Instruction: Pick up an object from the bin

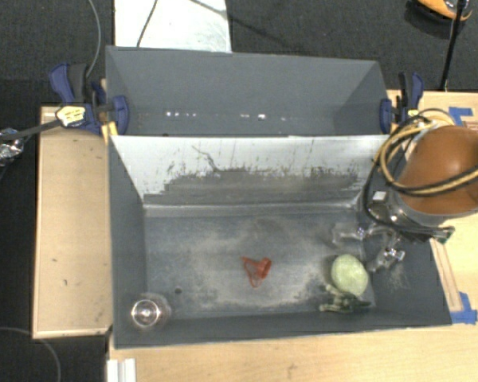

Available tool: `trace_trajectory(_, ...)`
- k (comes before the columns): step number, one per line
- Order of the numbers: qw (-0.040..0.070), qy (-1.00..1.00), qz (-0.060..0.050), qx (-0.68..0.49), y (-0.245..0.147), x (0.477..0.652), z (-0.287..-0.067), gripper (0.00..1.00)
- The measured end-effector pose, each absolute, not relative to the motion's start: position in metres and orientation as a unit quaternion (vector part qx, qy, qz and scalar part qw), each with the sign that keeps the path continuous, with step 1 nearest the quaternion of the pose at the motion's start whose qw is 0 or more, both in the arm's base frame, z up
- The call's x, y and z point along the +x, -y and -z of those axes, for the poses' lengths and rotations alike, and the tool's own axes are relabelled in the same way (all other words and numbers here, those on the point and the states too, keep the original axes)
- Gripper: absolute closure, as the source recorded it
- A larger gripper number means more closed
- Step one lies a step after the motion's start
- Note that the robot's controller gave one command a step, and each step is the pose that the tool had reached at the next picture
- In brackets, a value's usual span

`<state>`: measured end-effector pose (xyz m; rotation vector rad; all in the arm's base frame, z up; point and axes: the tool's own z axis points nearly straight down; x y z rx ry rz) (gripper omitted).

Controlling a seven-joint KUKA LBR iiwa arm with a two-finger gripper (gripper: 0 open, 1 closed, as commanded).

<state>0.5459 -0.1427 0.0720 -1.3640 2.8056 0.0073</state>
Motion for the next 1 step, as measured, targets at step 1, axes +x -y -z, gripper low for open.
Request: trace_trajectory(1, 0.011, -0.899, -0.002, -0.438, 0.1427, 0.5458, -0.0721, 0.0)
